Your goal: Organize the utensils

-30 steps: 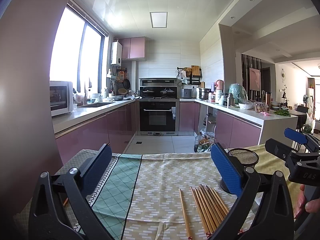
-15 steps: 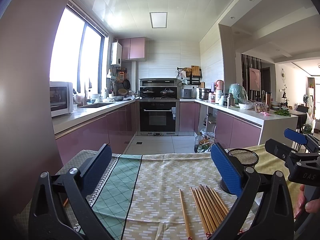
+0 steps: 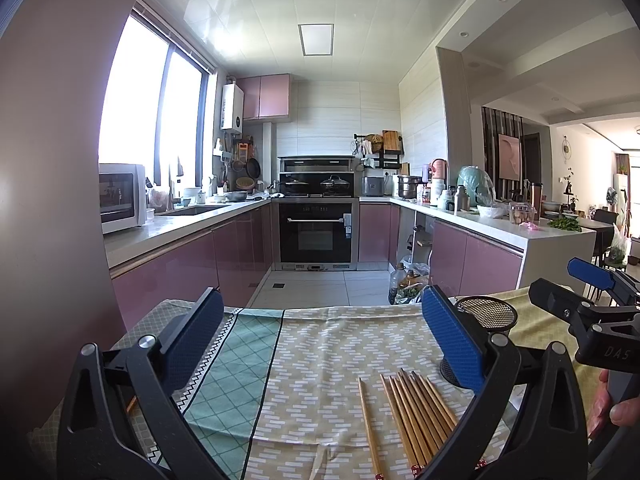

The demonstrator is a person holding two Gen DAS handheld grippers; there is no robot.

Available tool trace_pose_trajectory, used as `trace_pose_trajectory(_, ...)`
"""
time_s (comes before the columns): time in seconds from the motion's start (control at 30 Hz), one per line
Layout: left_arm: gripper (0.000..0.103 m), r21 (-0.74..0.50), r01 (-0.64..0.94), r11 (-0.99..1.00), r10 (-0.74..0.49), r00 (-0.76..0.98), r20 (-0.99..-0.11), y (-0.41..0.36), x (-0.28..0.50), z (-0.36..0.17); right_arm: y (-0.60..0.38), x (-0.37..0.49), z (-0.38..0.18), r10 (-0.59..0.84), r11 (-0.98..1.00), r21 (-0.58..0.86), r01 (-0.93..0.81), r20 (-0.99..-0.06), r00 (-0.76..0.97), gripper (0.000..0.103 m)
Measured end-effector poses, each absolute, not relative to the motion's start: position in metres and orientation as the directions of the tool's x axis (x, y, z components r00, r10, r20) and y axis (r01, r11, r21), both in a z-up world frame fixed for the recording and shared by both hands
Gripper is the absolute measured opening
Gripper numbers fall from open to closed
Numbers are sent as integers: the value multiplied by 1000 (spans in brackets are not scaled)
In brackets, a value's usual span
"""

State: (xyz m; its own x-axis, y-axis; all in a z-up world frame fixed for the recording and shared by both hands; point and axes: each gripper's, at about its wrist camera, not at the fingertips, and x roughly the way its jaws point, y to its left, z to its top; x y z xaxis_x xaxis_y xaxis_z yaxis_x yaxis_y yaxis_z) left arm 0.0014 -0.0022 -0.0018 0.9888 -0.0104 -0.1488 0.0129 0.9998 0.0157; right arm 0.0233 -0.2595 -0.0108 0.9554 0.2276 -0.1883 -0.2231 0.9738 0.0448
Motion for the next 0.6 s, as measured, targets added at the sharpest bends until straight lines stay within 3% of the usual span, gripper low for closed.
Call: trace_pose_trajectory(0.6, 98, 16, 13, 1000, -11, 989, -150, -2, 2, -3, -261, 24, -11, 236, 972, 51, -231, -191, 953, 96)
